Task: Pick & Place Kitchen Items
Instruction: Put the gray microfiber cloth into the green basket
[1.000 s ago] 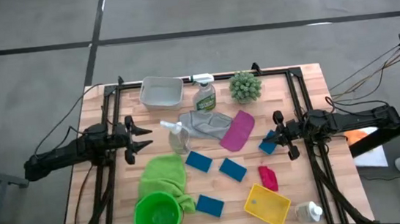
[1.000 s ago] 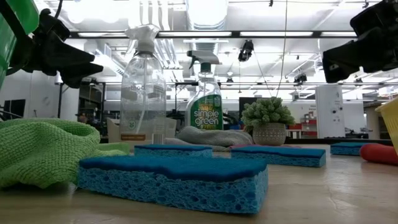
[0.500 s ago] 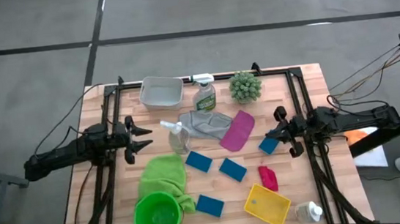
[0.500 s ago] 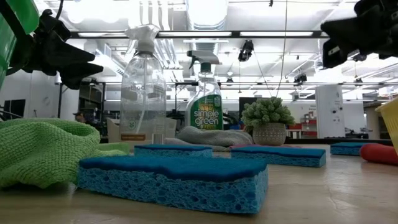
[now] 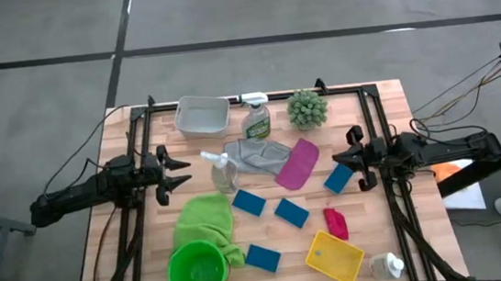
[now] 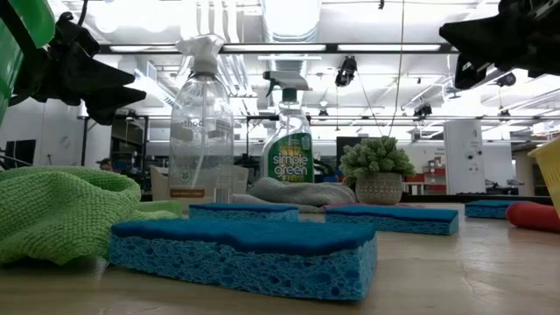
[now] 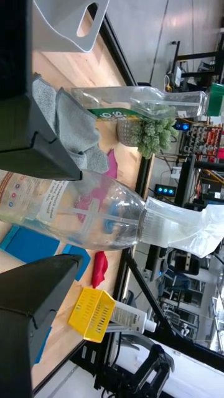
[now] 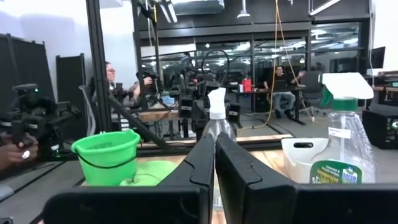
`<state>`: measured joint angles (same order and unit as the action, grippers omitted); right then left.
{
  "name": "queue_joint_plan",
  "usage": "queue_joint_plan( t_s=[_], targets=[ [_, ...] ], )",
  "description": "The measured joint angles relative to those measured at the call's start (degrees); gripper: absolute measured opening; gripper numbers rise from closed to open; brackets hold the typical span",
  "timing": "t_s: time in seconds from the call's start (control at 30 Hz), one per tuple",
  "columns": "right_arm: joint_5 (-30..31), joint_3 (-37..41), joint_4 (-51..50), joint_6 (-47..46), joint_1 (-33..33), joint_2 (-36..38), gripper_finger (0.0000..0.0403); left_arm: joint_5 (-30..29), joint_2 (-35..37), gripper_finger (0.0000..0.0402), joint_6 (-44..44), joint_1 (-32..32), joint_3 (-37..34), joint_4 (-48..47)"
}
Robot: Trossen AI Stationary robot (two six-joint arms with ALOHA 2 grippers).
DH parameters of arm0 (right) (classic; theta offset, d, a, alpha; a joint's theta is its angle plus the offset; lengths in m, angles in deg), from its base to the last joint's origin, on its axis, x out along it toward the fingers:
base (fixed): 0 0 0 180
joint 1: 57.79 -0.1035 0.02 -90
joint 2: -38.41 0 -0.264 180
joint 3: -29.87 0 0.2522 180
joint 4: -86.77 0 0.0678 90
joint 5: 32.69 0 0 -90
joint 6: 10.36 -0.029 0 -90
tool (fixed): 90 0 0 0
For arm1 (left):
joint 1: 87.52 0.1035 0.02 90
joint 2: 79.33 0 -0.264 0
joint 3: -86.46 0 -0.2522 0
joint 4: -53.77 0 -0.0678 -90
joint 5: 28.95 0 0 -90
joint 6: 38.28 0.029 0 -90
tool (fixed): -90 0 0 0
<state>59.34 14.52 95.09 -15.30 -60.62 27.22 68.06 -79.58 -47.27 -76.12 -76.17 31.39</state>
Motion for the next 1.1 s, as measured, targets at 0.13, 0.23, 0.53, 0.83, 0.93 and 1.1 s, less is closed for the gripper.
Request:
queue_joint_plan(
  t_s=[0.13, 0.23, 0.53, 0.83, 0.93, 1.1],
  targets=[
    [0.82, -0.01, 0.39, 0.01, -0.02, -0.70, 0.0017, -0.18, 0.02, 0.0207, 0.00, 0.00, 0.00, -0.02],
    [1.03, 0.00, 0.37, 0.02, 0.00, -1.60, 0.0017, -0.69, 0.02, 0.0207, 0.15, -0.02, 0.00, -0.02],
    [4.10, 0.00, 0.59, -0.28, 0.00, -5.78, 0.0017, -2.56, 0.02, 0.0207, 1.68, -0.02, -0.04, -0.02],
    [13.09, 0.00, 1.00, 2.13, 0.00, -8.46, 0.0017, -5.07, 0.02, 0.0207, 4.82, -0.07, -0.09, 0.02],
    [13.13, 0.00, 1.13, 2.15, 0.00, -9.53, 0.0017, -5.98, 0.02, 0.0207, 6.03, -0.07, -0.11, 0.17],
    [13.62, 0.00, 2.04, 0.14, 0.07, -11.47, 0.0018, -6.15, 0.00, 0.0207, 6.04, -0.07, -0.15, 0.25]
  ],
)
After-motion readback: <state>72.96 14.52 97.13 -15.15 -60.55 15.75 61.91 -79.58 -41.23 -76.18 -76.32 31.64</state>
